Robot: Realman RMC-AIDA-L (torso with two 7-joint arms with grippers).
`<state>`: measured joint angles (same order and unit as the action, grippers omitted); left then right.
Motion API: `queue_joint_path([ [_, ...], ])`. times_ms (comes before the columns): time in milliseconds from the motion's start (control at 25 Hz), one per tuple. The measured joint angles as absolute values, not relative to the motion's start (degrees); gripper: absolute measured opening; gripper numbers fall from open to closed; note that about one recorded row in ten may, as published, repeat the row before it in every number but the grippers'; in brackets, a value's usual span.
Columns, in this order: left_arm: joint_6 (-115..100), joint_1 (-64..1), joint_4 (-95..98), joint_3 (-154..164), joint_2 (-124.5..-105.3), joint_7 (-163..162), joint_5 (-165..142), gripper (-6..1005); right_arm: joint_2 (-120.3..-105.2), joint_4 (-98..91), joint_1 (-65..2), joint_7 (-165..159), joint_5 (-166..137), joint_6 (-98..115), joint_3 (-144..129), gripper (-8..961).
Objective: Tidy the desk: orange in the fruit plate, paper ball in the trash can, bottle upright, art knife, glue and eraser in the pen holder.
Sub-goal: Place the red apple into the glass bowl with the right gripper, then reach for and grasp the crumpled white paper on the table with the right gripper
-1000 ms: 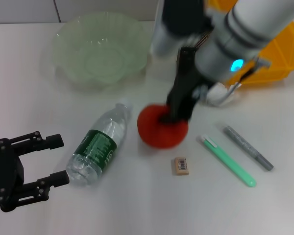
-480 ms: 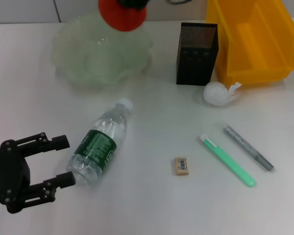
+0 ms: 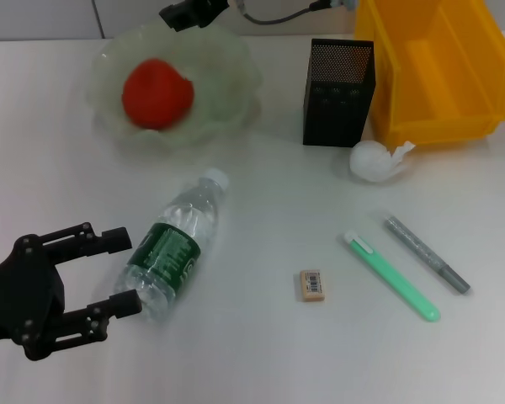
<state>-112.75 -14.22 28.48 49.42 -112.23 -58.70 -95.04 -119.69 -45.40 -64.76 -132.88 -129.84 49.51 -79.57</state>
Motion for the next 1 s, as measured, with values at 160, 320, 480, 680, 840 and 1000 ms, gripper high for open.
queue_joint_path([
  [160,-112.75,-14.22,28.48,49.42,-112.23,-58.7,-95.04,675,-119.22,-49.77,-62.6,-132.87,-130.31,54.08,-79.01,519],
  [320,-112.42,-14.24,28.38,49.46,-112.39,-58.71,-95.1,674,-118.51,-56.85,-60.8,-136.97,-137.34,68.51,-75.21,705],
  [480,-112.39,-14.16,28.38,49.46,-112.39,-58.71,-95.1,674,-119.16,-68.12,-56.16,-145.04,-150.01,80.07,-72.76,809],
  [680,-111.87,-14.14,28.38,49.4,-112.3,-58.7,-95.1,673,-119.32,-74.37,-51.17,-149.0,-154.77,89.1,-72.61,846],
  [840,-111.66,-14.47,28.39,49.39,-112.24,-58.98,-95.1,672,-119.36,-75.14,-47.68,-149.73,-155.36,91.81,-72.38,845],
  [1000,-111.3,-15.03,28.51,49.4,-112.2,-59.12,-95.1,671,-119.48,-75.79,-44.22,-149.88,-155.38,91.47,-70.49,844],
])
